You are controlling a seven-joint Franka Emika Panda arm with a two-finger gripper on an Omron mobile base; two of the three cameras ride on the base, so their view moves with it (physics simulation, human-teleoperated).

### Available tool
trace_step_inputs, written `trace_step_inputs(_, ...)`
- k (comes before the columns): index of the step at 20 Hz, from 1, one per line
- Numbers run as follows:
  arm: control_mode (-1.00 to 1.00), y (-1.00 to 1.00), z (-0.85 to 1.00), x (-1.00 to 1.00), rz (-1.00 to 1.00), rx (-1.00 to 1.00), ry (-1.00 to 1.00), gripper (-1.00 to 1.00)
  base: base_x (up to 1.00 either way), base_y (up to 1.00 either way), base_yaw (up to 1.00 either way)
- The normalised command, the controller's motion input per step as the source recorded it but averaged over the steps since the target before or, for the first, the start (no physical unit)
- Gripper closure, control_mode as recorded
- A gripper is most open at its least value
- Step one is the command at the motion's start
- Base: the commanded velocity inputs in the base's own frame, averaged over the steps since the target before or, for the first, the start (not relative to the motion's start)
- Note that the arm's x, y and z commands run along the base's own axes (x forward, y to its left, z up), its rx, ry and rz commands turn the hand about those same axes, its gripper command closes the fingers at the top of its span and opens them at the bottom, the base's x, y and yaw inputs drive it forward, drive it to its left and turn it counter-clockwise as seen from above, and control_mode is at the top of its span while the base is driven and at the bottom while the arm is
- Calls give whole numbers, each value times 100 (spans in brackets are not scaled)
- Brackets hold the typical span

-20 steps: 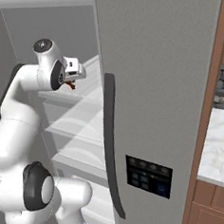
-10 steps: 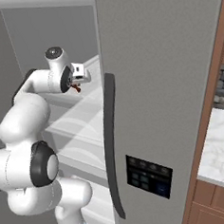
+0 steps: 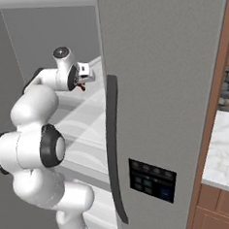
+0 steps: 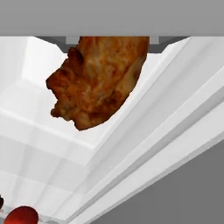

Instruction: Transport the chicken drumstick and mushroom to the fridge. Place the chicken drumstick on the rack containing meat and place the mushroom on the rack containing the vegetable, ensuring meats and vegetables are on different racks.

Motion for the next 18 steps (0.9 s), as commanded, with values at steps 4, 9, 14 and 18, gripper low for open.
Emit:
trace_step_inputs(4, -100, 10, -33, 62, 0, 0, 14, 100, 0, 0, 0)
trace_step_inputs(9, -100, 13, -48, 24, 0, 0, 11, 100, 0, 0, 0)
trace_step_inputs(14, -100, 23, -52, 20, 0, 0, 1, 100, 0, 0, 0)
trace_step_inputs(18, -100, 28, -31, 0, 0, 0, 0, -100, 0, 0, 0)
